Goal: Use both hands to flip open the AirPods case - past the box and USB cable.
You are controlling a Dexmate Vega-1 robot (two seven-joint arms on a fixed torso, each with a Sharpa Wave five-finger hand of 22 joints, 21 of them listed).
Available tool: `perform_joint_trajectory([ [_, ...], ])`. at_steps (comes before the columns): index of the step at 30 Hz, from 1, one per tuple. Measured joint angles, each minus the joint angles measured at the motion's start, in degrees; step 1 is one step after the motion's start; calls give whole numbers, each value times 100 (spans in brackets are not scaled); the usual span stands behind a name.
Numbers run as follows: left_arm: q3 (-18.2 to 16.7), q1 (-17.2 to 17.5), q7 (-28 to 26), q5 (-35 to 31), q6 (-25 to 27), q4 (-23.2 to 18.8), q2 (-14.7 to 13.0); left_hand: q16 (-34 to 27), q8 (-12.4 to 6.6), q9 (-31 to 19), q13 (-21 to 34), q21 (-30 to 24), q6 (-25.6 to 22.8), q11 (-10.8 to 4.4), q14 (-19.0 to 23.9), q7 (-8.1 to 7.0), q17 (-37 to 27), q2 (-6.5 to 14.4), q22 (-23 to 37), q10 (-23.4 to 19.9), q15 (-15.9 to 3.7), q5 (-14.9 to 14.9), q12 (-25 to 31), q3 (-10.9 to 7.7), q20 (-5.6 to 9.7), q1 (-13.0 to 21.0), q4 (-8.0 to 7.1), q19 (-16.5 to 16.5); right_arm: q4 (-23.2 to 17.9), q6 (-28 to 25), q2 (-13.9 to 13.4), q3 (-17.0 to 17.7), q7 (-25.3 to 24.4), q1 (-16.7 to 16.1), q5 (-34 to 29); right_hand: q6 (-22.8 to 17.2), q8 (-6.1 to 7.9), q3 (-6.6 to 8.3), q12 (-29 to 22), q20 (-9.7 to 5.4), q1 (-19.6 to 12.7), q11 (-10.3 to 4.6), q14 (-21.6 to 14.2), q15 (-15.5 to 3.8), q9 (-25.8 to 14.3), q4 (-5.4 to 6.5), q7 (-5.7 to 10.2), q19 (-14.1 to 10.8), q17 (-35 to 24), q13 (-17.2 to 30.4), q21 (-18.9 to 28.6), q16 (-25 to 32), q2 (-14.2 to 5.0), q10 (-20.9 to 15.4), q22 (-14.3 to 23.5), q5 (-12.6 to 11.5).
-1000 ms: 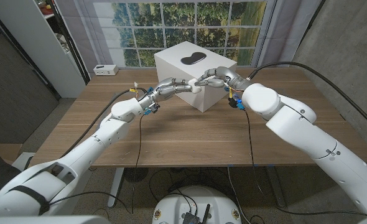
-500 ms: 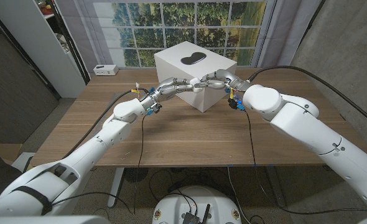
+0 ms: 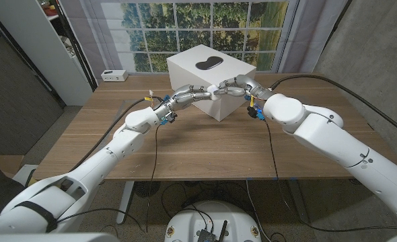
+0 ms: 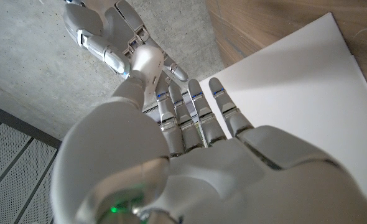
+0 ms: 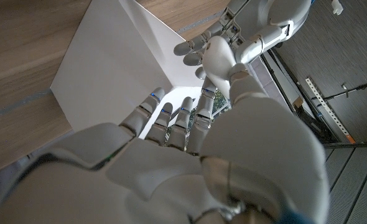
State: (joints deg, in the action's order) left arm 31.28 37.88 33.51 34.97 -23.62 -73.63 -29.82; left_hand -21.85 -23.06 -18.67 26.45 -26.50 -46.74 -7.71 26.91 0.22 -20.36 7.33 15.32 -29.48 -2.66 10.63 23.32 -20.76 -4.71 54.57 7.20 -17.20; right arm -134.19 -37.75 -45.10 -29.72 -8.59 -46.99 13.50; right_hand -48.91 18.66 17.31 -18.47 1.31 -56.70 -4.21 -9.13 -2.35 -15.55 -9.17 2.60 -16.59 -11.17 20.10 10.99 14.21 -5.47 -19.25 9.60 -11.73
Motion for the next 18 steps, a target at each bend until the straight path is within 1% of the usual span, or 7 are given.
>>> perform_joint_trajectory([
  [2,7,-20,16,38,65,31,21,0,0,0,0,0,0,0,0,0,0,0,0,0,0,0,0,-2,0,0,-2,0,114,48,-31,-30,-8,3,53,-21,21,57,0,-38,-1,-11,0,0,-34,61,-17,38,-36,17,0,22,-151,-5,0,33],
  [4,11,-39,16,38,65,63,35,11,0,0,13,-22,0,-17,-48,-1,0,0,0,16,-4,-1,0,-4,0,0,-4,0,114,78,-31,-30,-6,3,95,-21,41,76,0,-86,104,-64,1,1,-38,197,-18,86,-92,33,0,44,-303,5,0,49],
  [7,20,-103,193,148,115,178,84,82,0,0,46,-23,11,-58,-195,-12,-18,-1,0,57,15,-4,-3,10,-41,1,-20,41,244,192,-84,-3,62,47,250,-18,40,15,11,-163,243,-123,135,20,-39,259,-16,189,-191,69,-40,44,-470,64,0,69],
  [8,22,-115,193,148,115,199,91,108,0,0,62,-23,33,-83,-259,-34,-26,-1,0,83,9,-5,-22,-5,-26,1,-35,55,244,204,-84,-3,74,47,270,5,-2,1,43,-168,291,-151,193,18,-47,273,7,245,-228,78,-40,44,-518,96,0,67],
  [11,38,-183,325,196,139,305,122,157,0,-7,102,-23,82,-110,-391,-82,-27,-7,0,160,19,-6,-48,21,-40,7,-61,103,331,290,-125,48,206,82,452,99,-142,-31,123,-184,388,-141,375,19,-156,306,68,349,-312,109,-40,89,-615,271,0,26],
  [16,62,-320,613,271,171,512,185,229,0,-12,140,-23,94,-82,-522,-94,-53,2,-1,359,31,-6,-91,30,-31,-2,-70,174,527,489,-239,162,527,170,824,287,-305,-78,200,-181,494,-94,622,30,-144,353,3,496,-410,159,-40,89,-732,465,0,20],
  [18,69,-366,691,289,173,583,211,245,0,-17,159,-23,105,-79,-543,-104,-53,18,-1,372,10,-10,-104,2,-53,-18,-139,196,570,562,-266,188,637,194,941,342,-369,-110,240,-203,538,-83,691,36,-128,385,-12,533,-440,182,-40,89,-775,542,0,20],
])
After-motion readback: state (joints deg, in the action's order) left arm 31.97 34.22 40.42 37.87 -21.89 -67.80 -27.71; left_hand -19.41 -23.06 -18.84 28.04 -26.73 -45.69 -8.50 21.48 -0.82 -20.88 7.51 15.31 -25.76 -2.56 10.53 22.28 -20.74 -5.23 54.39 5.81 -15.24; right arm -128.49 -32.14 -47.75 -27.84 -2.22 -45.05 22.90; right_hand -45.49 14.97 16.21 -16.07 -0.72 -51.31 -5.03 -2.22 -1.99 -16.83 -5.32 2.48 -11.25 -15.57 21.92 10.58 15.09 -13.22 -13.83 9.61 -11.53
